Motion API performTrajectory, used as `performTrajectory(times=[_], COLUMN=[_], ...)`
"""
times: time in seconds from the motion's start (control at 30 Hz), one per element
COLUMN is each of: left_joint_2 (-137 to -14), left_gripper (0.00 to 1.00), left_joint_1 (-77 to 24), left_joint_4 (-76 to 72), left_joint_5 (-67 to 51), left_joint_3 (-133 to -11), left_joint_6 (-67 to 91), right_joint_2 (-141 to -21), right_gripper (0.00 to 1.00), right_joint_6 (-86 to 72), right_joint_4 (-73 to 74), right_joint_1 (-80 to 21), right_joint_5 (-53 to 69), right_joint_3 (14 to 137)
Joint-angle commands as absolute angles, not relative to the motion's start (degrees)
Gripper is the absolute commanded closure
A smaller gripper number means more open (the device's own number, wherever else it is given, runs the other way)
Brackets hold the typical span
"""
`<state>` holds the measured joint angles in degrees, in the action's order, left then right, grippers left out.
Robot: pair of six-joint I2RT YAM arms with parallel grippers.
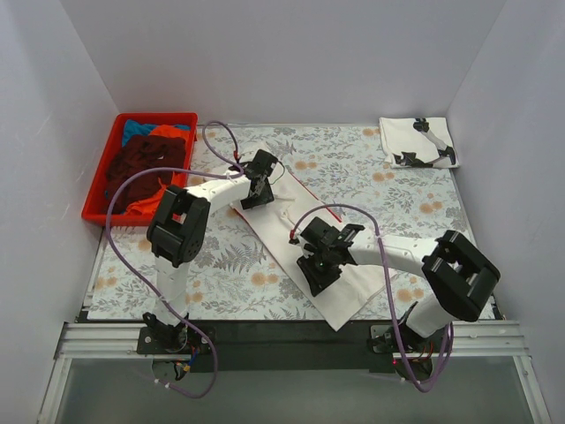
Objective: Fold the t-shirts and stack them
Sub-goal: Fold the tshirt
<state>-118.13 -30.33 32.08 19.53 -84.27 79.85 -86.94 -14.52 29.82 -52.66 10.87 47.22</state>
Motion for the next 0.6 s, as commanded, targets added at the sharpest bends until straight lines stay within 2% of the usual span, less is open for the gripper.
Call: performTrajectory(times=[0.0,0.23,0.43,0.57], left_joint_2=[-120.75,-131.21,-139.83,-142.64], left_gripper=[0.53,0.53,0.51,0.5], left_joint_1=[-30.06,-29.97,-29.88,-29.53], left_joint_4=[32.17,29.89,27.16,24.44], left_joint_5=[20.22,18.63,18.72,17.14], left_joint_3=[-85.16,-96.66,-110.71,-114.6], left_joint_6=[80.16,71.82,62.5,58.54], right_joint_2=[-91.04,-100.01,-108.45,-112.49], right_gripper=[0.61,0.63,0.64,0.64], right_joint_6=[-13.71,-13.71,-13.1,-12.83], right_joint_4=[28.92,20.66,20.57,20.92], right_joint_1=[-54.66,-57.74,-57.74,-57.74], right_joint_5=[12.56,20.21,18.99,18.81], right_joint_3=[49.04,53.43,63.0,66.44])
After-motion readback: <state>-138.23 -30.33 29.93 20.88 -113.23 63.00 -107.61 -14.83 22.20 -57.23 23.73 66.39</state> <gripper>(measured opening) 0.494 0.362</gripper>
